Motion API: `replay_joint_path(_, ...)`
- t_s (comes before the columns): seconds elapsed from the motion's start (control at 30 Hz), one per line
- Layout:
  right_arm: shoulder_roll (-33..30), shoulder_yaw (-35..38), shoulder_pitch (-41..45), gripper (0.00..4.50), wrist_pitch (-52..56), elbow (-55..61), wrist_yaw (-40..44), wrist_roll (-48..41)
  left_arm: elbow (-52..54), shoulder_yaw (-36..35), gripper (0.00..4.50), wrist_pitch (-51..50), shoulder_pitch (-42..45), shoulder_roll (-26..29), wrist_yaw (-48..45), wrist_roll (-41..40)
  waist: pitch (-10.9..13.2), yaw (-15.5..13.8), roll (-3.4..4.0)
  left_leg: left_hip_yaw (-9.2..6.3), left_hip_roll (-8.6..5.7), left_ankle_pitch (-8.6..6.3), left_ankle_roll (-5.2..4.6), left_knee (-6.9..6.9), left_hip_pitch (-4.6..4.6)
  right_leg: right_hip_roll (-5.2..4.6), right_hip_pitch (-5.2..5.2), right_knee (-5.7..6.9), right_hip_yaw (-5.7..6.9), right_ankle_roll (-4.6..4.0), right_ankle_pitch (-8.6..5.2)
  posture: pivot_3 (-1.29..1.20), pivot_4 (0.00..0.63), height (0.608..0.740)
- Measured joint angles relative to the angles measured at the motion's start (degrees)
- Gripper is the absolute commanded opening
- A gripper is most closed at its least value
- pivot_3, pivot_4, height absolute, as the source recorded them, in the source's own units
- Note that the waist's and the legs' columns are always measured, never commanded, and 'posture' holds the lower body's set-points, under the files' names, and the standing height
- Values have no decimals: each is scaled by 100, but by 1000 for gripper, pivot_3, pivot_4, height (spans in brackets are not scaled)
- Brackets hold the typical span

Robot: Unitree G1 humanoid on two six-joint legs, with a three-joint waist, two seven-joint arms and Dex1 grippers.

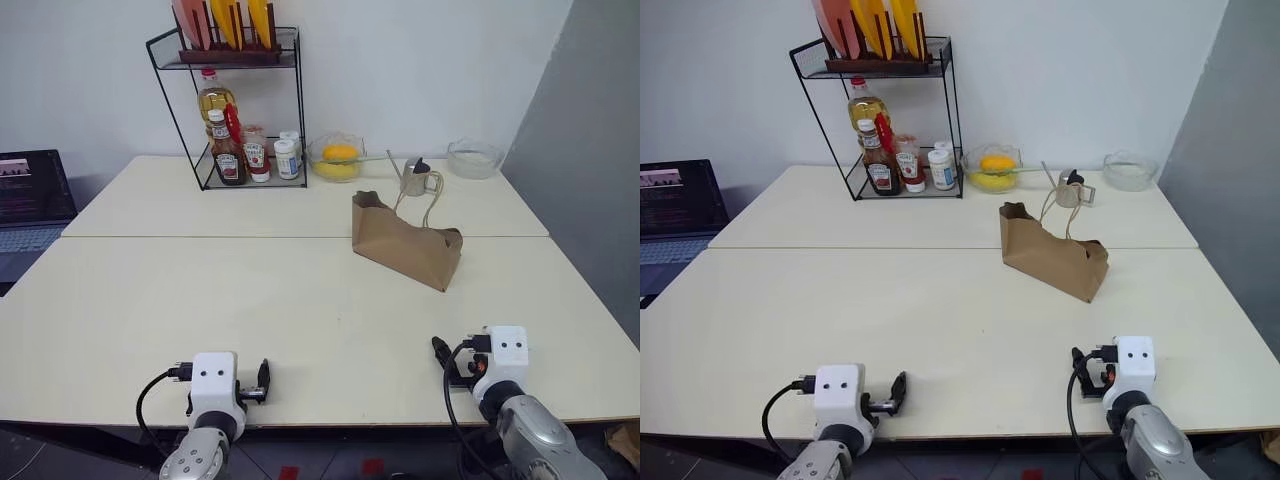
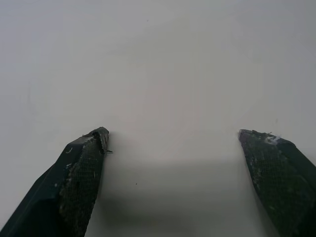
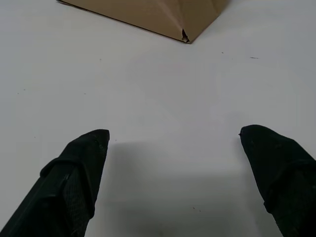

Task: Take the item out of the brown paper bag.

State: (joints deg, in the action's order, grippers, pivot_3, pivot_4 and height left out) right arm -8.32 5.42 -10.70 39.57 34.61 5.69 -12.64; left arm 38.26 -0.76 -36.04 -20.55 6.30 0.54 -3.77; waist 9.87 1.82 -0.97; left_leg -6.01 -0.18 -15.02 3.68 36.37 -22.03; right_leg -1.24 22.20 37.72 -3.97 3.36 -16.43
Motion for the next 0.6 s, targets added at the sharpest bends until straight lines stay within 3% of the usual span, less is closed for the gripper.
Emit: replay_joint_path(0.6,-208,7,-154,4500,-28,15,50,25,44,55,4466,-175,122,4,-124,-53,0,-3,-1,-1,-2,0,0,0,-1,0,-1,0,1,0,0,0,150,740)
